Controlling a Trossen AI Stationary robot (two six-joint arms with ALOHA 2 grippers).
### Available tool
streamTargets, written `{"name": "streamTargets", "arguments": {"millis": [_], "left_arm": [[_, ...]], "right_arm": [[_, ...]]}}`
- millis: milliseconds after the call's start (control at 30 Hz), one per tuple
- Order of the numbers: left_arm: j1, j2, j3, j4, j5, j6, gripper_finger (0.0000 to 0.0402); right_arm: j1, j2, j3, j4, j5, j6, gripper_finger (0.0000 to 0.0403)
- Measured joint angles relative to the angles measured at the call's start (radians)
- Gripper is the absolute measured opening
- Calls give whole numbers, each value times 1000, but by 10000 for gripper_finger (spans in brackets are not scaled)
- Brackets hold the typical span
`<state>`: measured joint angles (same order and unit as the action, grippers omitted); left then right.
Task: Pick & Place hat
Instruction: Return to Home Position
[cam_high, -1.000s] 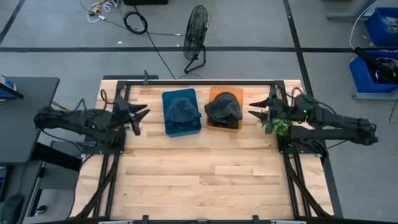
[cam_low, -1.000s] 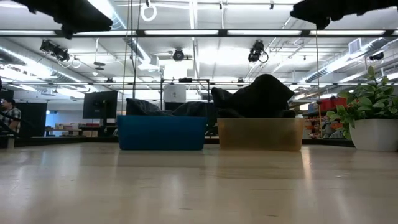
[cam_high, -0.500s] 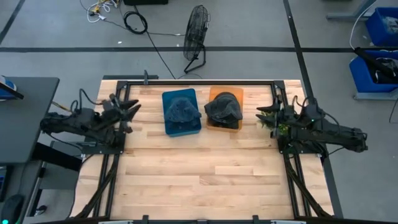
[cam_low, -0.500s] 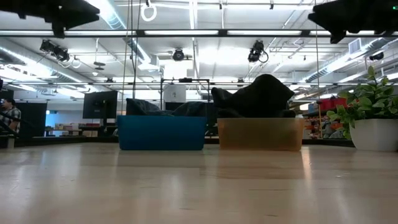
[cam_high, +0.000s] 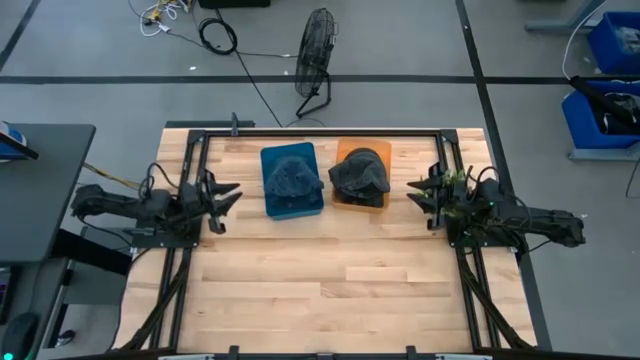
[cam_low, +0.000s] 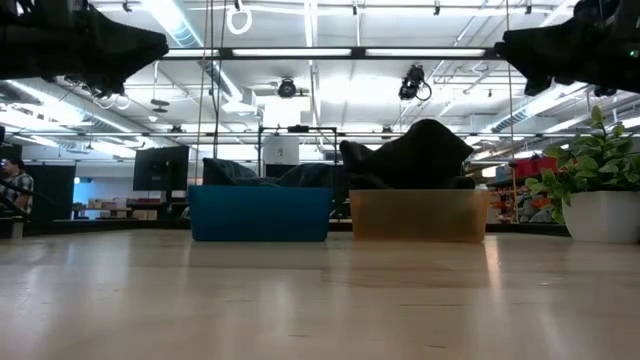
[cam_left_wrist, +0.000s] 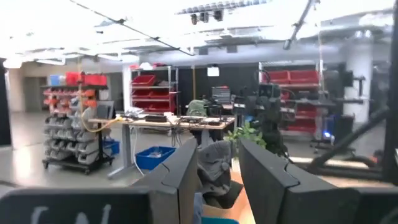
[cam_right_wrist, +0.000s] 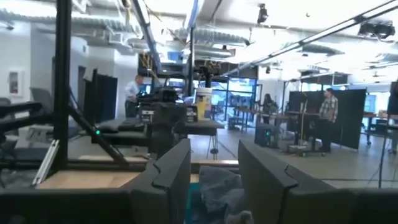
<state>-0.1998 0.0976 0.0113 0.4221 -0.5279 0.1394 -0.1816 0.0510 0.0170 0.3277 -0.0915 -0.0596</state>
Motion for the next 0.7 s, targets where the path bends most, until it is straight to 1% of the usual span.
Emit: {"name": "streamTargets", "arguments": {"millis": [33,133,300,400,567,700], "left_arm": [[1,1,-1,3,15,22,122],[2,-2,-1,37,17,76,122],[2,-2,-1,37,18,100,122],[2,-2,-1,-53,29,51,122],[2,-2,-1,-206,30,-111,122],[2,-2,-1,-274,30,-131,122]], "right_arm": [[0,0,0,-7,-4,-7,137],[0,0,0,-53,-6,-28,137],[0,0,0,-137,-6,-4,137],[0,1,0,-193,-6,0,137],[0,1,0,-220,-6,-6,137],[0,1,0,-259,-6,-25,137]]}}
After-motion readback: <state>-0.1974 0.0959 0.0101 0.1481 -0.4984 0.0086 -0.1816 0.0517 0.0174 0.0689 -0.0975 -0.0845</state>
